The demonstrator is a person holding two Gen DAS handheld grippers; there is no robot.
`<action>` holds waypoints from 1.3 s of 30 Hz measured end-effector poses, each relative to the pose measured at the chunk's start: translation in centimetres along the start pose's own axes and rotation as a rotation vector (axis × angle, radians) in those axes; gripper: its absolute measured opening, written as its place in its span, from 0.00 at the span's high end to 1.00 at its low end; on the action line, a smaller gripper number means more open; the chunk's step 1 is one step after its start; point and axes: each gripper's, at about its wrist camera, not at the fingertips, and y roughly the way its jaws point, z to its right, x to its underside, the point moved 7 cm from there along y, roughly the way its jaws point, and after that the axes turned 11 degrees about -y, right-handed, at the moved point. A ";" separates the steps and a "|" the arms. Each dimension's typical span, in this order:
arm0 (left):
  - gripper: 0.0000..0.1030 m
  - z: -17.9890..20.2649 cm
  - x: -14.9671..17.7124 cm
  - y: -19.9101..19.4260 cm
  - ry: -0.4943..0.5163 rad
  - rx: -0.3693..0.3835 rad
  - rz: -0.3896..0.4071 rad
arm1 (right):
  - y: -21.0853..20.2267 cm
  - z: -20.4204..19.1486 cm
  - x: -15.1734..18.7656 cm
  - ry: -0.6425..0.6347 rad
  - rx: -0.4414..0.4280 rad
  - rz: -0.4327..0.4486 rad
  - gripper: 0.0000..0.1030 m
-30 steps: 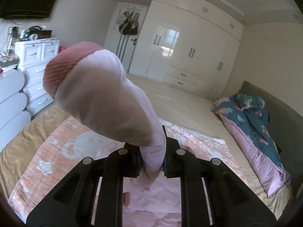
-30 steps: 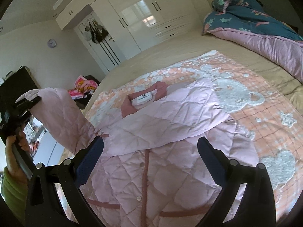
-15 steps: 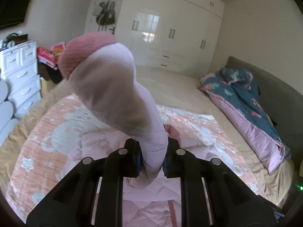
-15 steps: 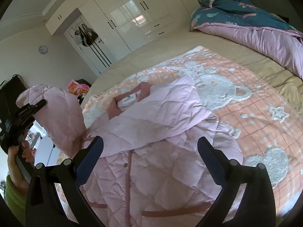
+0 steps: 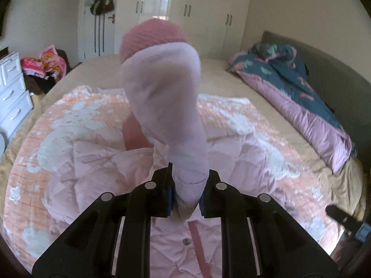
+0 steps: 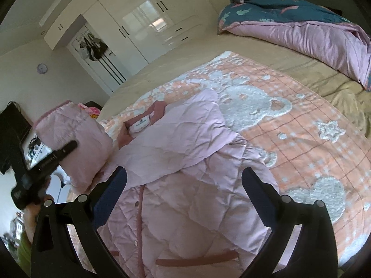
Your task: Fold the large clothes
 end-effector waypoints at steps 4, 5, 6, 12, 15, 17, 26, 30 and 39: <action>0.91 0.6 2.3 2.1 0.033 -0.004 -0.067 | 0.1 0.6 0.1 0.012 0.006 -0.003 0.04; 0.90 0.6 2.8 2.6 0.034 -0.004 -0.087 | 0.2 0.7 0.1 0.015 0.007 -0.004 0.04; 0.90 0.7 3.3 3.1 0.039 -0.006 -0.104 | 0.2 0.8 0.1 0.017 0.010 -0.005 0.04; 0.71 1.5 6.2 5.1 0.101 -0.001 -0.177 | 0.7 1.2 0.2 0.025 0.014 -0.015 0.04; 0.54 2.0 7.7 6.2 0.104 0.022 -0.246 | 0.7 1.2 0.3 0.026 0.015 -0.017 0.04; 0.46 2.3 8.5 6.5 0.124 0.023 -0.269 | 0.6 1.2 0.2 0.026 0.017 -0.015 0.04; 0.09 3.1 11.5 4.7 0.195 0.071 -0.375 | 0.9 0.9 0.3 0.024 0.026 -0.024 0.04; 0.09 1.8 10.8 2.8 0.129 0.130 -0.374 | 1.8 0.0 0.8 0.011 0.015 -0.044 0.04; 0.09 -8.1 4.7 0.9 -0.078 0.009 -0.249 | 6.8 -3.9 3.4 -0.017 -0.073 -0.161 0.04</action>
